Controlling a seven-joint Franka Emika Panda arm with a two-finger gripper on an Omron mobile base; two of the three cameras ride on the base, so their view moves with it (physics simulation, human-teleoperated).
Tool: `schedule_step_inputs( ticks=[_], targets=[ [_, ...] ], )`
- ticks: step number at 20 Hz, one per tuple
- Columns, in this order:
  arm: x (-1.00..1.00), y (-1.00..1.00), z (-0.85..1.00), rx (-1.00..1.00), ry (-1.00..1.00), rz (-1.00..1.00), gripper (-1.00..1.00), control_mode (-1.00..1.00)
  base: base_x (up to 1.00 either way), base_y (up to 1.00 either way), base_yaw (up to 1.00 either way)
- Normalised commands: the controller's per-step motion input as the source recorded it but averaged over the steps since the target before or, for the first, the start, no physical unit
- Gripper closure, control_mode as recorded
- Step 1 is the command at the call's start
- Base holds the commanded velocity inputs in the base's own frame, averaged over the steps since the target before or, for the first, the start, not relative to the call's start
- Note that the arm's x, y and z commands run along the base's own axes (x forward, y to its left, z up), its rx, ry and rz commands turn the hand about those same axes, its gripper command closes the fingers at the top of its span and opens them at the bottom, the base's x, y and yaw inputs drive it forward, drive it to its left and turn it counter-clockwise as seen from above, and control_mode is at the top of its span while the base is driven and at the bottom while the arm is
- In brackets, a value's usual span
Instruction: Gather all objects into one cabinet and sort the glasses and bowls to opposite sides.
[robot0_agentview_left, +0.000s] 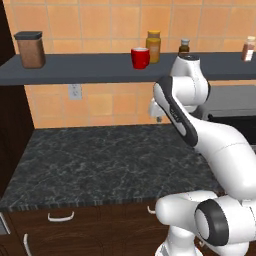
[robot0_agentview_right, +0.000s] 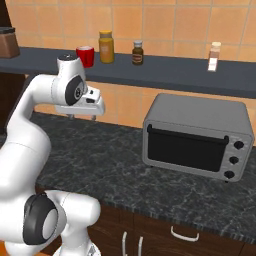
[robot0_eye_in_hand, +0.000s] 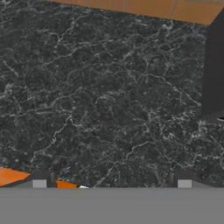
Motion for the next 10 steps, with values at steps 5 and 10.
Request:
schedule_step_inputs(
  ticks=[5,10],
  targets=[
    [-0.43,0.34,0.29,-0.07,-0.28,0.12,-1.0,-1.0,0.0,0.0,0.0],
    [-0.3,0.04,0.72,0.0,-0.45,0.15,-1.0,-1.0,0.0,0.0,0.0]
  ],
)
